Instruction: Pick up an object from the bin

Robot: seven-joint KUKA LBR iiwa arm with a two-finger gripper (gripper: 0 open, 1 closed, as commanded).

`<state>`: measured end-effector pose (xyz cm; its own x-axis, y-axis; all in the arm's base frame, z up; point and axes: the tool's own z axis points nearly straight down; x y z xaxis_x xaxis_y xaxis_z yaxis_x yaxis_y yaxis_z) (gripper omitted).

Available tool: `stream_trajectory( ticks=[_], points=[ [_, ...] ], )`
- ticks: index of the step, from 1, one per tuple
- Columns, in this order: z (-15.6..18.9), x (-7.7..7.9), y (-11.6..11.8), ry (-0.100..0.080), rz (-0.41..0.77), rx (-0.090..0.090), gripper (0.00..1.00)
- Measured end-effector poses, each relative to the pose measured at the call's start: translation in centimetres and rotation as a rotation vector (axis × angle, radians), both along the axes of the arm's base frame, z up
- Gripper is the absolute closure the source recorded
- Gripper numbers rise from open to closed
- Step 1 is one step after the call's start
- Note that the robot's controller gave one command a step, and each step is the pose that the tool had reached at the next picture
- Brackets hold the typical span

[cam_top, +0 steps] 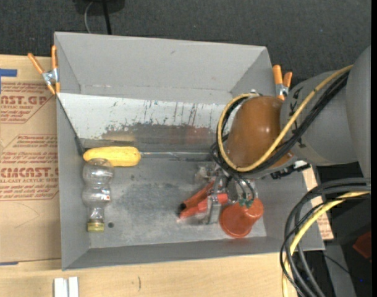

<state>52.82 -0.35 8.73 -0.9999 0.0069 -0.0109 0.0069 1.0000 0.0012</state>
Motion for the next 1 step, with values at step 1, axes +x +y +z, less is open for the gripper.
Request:
stream_trajectory(
  ticks=[1],
  points=[
    [-1.61,-2.08,-4.35,-0.004,0.472,0.001,1.00]
  ],
)
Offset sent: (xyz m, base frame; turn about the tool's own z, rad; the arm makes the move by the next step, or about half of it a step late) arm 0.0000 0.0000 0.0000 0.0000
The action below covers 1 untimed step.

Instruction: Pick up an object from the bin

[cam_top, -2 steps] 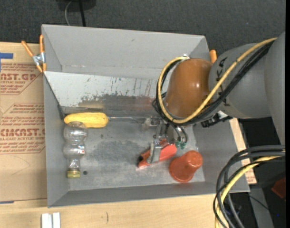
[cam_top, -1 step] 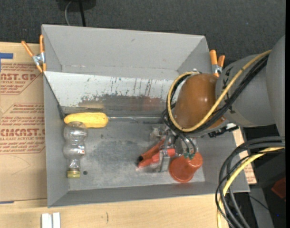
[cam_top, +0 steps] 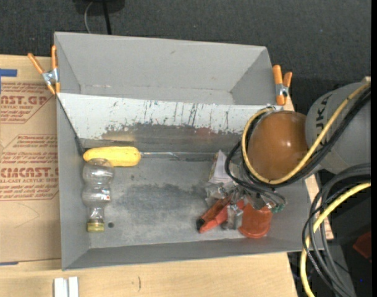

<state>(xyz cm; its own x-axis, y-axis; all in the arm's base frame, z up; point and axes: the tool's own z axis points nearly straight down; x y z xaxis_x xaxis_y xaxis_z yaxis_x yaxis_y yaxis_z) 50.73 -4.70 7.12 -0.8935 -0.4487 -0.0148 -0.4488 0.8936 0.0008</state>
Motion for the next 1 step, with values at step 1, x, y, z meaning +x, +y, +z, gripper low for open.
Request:
stream_trajectory(
  ticks=[1],
  points=[
    [0.00,0.00,0.00,0.000,0.000,0.000,1.00]
  ],
)
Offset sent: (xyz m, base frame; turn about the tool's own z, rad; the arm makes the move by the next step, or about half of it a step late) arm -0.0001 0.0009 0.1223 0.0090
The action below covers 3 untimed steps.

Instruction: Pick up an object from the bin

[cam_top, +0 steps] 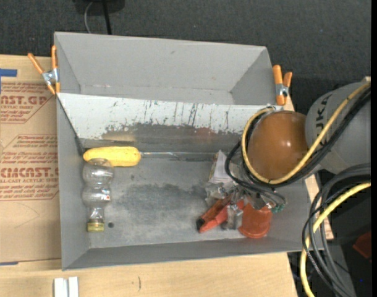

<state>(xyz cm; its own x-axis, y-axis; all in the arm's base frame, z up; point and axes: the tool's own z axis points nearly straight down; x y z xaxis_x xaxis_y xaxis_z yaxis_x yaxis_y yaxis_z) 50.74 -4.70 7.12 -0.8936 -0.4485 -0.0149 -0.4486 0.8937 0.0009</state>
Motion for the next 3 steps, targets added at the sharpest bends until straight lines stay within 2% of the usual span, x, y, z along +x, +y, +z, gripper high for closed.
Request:
stream_trajectory(
  ticks=[1,2,3],
  points=[
    [12.2,0.0,0.2,0.000,-0.009,0.002,1.00],
    [12.1,0.0,0.2,0.000,-0.009,0.002,1.00],
    [15.4,-0.1,-0.2,0.010,-0.009,0.004,1.00]
  ],
)
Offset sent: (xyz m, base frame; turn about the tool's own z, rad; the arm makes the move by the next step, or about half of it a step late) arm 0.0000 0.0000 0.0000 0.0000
